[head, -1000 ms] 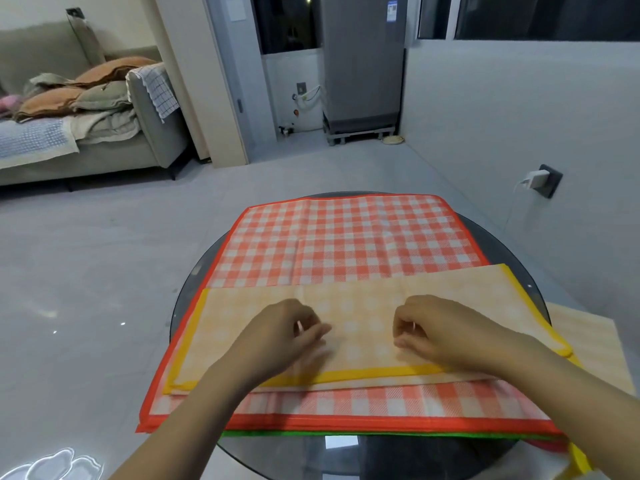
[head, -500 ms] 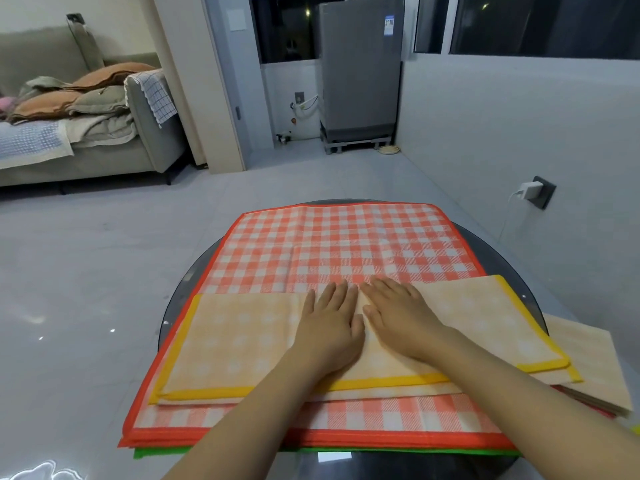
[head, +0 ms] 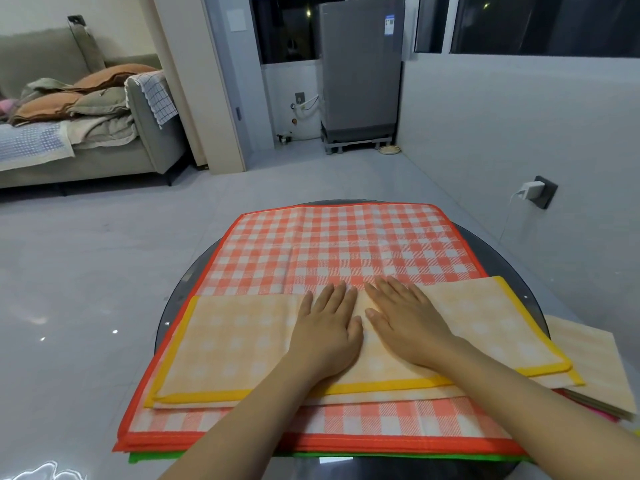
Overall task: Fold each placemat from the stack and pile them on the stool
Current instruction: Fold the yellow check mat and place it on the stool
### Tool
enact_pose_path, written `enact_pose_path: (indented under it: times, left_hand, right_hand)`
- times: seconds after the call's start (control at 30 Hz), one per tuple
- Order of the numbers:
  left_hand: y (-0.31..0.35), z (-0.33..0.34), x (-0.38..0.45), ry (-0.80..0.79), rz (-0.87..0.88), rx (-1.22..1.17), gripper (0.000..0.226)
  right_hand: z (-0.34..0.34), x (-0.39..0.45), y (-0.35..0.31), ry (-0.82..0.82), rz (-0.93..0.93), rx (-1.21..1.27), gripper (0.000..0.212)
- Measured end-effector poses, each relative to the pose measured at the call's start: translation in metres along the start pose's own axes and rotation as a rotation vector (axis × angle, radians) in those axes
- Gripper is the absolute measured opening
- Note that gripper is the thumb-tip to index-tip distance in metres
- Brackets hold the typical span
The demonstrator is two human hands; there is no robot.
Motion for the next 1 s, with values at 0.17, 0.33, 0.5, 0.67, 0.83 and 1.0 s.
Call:
enact_pose_path:
  times: [0.17, 0.33, 0.5, 0.67, 0.83, 1.0]
  left_hand:
    - [0.0, 0.0, 0.0, -0.008, -0.001, 0.012, 0.055]
    - [0.0, 0.0, 0.0, -0.01, 0.0, 0.007, 0.055]
    - [0.0, -0.001, -0.001, -0.008, 0.002, 0.01, 0.055]
    - [-0.001, -0.001, -0.001, -0.005, 0.0, 0.015, 0.055]
    - [0.0, -0.001, -0.002, -0.008, 0.002, 0.019, 0.055]
    - [0.001, 0.0, -0.001, -0.015, -0.001, 0.015, 0.055]
  right_hand:
    - [-0.002, -0.003, 0.006, 0.003, 0.02, -0.01, 0.058]
    - [-0.007, -0.01, 0.021, 0.018, 0.056, 0.002, 0.059]
    - [-0.017, -0.021, 0.059, 0.039, 0.156, 0.006, 0.062]
    - [-0.025, -0.034, 0.1, 0.063, 0.27, -0.031, 0.069]
    - [-0.029, -0.036, 0.104, 0.062, 0.299, -0.034, 0.07]
    - [-0.03, -0.03, 0.074, 0.055, 0.219, 0.067, 0.06]
Point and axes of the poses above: each hand's wrist, its own x-axis towards the middle knuckle, its own z-axis out of the palm, y = z × x, the point moved 8 cm from there along x, towards the middle knuckle, and after that the axes turned 6 degrees about x, right-handed, at the moved point
